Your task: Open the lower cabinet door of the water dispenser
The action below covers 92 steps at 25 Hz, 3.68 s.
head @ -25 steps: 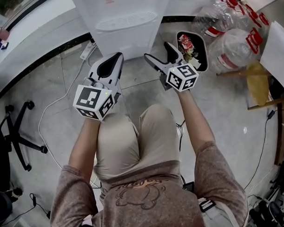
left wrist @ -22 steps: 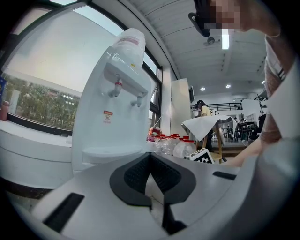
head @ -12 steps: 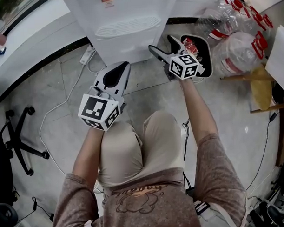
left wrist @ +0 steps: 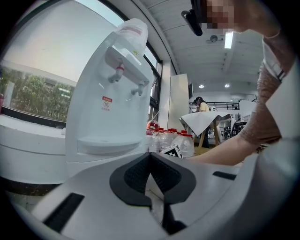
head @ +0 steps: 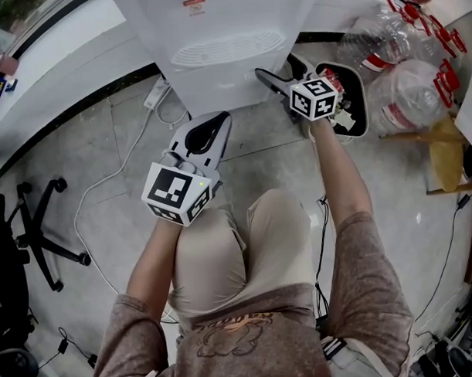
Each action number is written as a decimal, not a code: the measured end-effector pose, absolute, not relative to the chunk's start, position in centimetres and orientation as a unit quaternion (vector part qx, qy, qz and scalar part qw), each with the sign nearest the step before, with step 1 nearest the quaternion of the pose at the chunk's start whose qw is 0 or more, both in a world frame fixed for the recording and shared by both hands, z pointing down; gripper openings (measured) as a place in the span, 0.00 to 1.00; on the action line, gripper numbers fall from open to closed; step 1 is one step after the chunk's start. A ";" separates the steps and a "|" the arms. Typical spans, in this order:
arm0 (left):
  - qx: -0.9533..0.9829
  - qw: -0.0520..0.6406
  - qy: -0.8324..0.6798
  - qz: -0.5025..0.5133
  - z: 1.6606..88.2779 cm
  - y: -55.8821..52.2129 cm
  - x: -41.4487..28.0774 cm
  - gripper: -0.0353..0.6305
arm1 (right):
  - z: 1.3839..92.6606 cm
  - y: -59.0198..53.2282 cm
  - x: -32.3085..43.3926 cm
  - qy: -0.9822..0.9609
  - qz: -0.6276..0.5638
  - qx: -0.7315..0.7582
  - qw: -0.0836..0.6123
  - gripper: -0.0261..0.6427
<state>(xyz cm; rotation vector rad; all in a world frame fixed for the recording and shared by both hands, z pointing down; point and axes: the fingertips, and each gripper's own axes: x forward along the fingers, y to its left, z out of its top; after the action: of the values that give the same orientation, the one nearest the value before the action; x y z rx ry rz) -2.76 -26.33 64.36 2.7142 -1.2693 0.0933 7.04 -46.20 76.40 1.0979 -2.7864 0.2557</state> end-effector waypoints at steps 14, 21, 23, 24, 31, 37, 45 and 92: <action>0.900 0.080 -0.427 0.033 64.4 -27.0 -2.7 0.07 | 76.3 -47.2 6.7 -0.934 0.081 0.341 0.062 0.68; 0.902 0.079 -0.424 0.029 63.9 -26.7 -2.0 0.07 | 76.3 -47.1 6.6 -0.929 0.089 0.353 0.068 0.66; 0.903 0.079 -0.422 0.029 63.8 -26.5 -1.8 0.07 | 76.3 -46.8 6.7 -0.927 0.090 0.357 0.069 0.66; 0.903 0.078 -0.421 0.029 63.8 -26.3 -1.7 0.07 | 76.3 -46.6 6.8 -0.926 0.090 0.359 0.067 0.65; 0.905 0.071 -0.417 0.032 63.3 -25.3 -1.0 0.07 | 76.4 -44.2 7.7 -0.922 0.096 0.370 0.057 0.59; 0.903 0.069 -0.422 0.026 62.8 -23.9 -1.2 0.07 | 76.5 -42.0 8.4 -0.920 0.091 0.374 0.069 0.55; 0.903 0.064 -0.425 0.018 61.9 -21.9 -1.5 0.07 | 76.6 -39.4 8.8 -0.913 0.094 0.389 0.076 0.51; 0.893 0.061 -0.445 0.018 60.9 -18.7 -1.8 0.07 | 76.8 -19.6 2.5 -0.974 0.051 0.174 0.138 0.20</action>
<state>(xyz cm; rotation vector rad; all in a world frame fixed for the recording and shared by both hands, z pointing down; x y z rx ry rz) -1.84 -18.72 60.87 2.7033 -1.3456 0.0559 2.52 -19.64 76.84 0.5045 -2.8161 0.1463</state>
